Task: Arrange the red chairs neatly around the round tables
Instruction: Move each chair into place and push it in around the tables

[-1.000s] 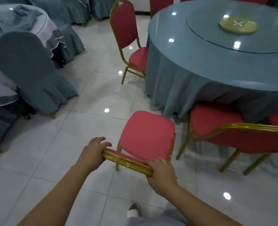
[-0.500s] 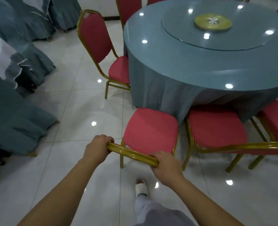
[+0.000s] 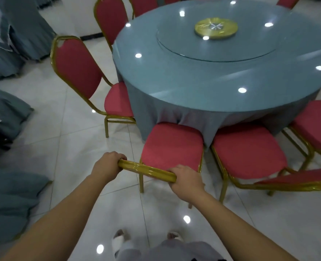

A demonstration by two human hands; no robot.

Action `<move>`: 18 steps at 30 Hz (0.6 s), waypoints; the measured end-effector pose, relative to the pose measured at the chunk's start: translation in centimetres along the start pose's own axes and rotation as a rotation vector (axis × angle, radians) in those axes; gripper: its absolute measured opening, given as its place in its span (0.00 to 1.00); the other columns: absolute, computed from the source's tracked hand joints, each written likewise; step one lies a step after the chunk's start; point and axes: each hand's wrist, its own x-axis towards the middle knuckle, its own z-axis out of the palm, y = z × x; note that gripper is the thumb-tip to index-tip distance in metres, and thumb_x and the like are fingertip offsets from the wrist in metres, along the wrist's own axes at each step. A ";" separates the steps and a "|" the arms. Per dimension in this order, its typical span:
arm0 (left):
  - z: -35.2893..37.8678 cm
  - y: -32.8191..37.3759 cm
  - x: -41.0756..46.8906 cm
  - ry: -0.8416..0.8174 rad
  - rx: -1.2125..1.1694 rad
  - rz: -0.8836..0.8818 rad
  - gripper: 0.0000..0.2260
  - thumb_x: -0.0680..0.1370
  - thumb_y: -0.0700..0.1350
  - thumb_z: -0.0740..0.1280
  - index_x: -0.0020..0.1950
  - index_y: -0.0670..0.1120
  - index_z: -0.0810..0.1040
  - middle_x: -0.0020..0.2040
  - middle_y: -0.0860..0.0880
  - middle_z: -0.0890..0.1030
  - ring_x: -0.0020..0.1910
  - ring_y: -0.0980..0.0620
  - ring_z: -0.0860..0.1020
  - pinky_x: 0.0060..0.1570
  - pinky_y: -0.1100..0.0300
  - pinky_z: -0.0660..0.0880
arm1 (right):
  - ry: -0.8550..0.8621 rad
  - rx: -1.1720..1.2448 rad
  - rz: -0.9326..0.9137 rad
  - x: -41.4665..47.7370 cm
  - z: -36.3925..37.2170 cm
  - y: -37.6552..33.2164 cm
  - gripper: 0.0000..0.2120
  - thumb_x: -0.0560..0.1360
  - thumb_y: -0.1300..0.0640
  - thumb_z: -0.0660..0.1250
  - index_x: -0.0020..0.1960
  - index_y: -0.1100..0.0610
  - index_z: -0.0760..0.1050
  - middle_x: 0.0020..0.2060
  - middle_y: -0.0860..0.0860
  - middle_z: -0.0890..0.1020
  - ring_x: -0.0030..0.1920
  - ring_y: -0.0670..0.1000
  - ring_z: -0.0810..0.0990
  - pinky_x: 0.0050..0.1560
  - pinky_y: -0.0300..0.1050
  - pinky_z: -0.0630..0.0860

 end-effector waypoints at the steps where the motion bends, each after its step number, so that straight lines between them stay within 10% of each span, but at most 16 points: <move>1: -0.3 -0.4 1.1 0.001 0.001 0.019 0.10 0.77 0.44 0.70 0.58 0.54 0.82 0.50 0.51 0.81 0.49 0.51 0.78 0.49 0.52 0.80 | 0.007 -0.007 0.011 0.9 0.0 -0.2 0.13 0.75 0.46 0.64 0.59 0.40 0.78 0.51 0.43 0.80 0.52 0.51 0.78 0.44 0.46 0.73; 12: -2.3 -6.1 7.7 -0.147 0.049 0.270 0.09 0.78 0.44 0.67 0.51 0.59 0.81 0.45 0.56 0.82 0.44 0.54 0.79 0.46 0.55 0.80 | 0.037 -0.031 0.182 5.0 0.6 -4.3 0.10 0.73 0.45 0.65 0.53 0.40 0.79 0.47 0.42 0.79 0.50 0.48 0.78 0.37 0.42 0.65; 18: -2.7 -8.4 8.3 -0.154 0.220 0.469 0.11 0.75 0.41 0.63 0.52 0.55 0.80 0.46 0.53 0.81 0.46 0.50 0.80 0.43 0.56 0.77 | -0.012 -0.100 0.314 4.6 1.1 -7.2 0.07 0.74 0.46 0.65 0.46 0.47 0.79 0.45 0.43 0.80 0.47 0.48 0.78 0.44 0.49 0.77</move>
